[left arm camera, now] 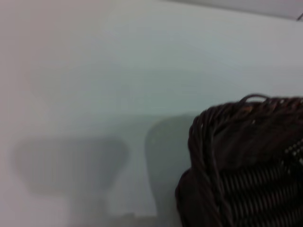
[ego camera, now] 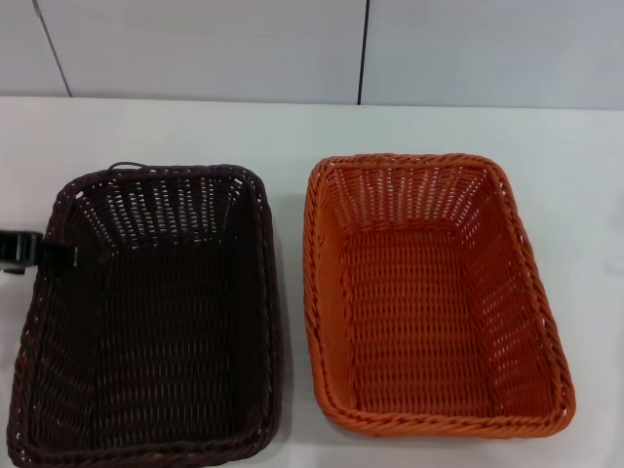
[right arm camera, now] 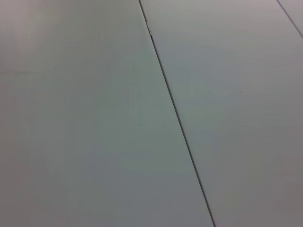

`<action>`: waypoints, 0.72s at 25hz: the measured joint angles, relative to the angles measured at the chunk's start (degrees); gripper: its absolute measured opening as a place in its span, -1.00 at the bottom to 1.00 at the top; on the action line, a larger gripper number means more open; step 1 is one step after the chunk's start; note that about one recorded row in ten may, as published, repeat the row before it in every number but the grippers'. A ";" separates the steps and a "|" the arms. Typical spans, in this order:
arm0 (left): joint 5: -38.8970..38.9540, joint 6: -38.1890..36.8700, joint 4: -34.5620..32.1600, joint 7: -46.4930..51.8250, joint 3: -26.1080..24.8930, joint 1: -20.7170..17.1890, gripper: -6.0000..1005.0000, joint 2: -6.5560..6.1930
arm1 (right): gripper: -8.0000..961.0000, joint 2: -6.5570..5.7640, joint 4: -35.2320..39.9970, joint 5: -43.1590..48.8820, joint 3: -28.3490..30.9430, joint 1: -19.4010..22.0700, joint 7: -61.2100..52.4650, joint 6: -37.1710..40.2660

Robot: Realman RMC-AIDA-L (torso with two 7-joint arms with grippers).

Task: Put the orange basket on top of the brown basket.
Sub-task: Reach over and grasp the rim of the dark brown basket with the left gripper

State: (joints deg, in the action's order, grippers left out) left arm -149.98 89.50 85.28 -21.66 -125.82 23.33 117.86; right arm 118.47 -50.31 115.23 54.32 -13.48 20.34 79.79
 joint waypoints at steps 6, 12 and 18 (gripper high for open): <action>-2.52 1.92 -0.15 1.64 2.20 -0.37 0.51 -0.01 | 0.02 -0.22 0.72 0.00 0.00 -0.61 -0.84 -0.01; -2.62 4.63 0.30 2.03 2.83 -0.64 0.50 -0.01 | 0.02 -0.28 2.03 0.00 0.41 -1.45 -1.13 0.00; -2.64 5.46 0.47 2.11 3.37 -0.61 0.49 -0.01 | 0.02 -0.15 3.91 -0.01 0.70 -2.24 -4.27 0.01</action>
State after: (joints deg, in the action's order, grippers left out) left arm -152.62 94.96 85.75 -19.55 -122.44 22.72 117.86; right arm 118.33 -46.40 115.22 55.01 -15.73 16.07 79.80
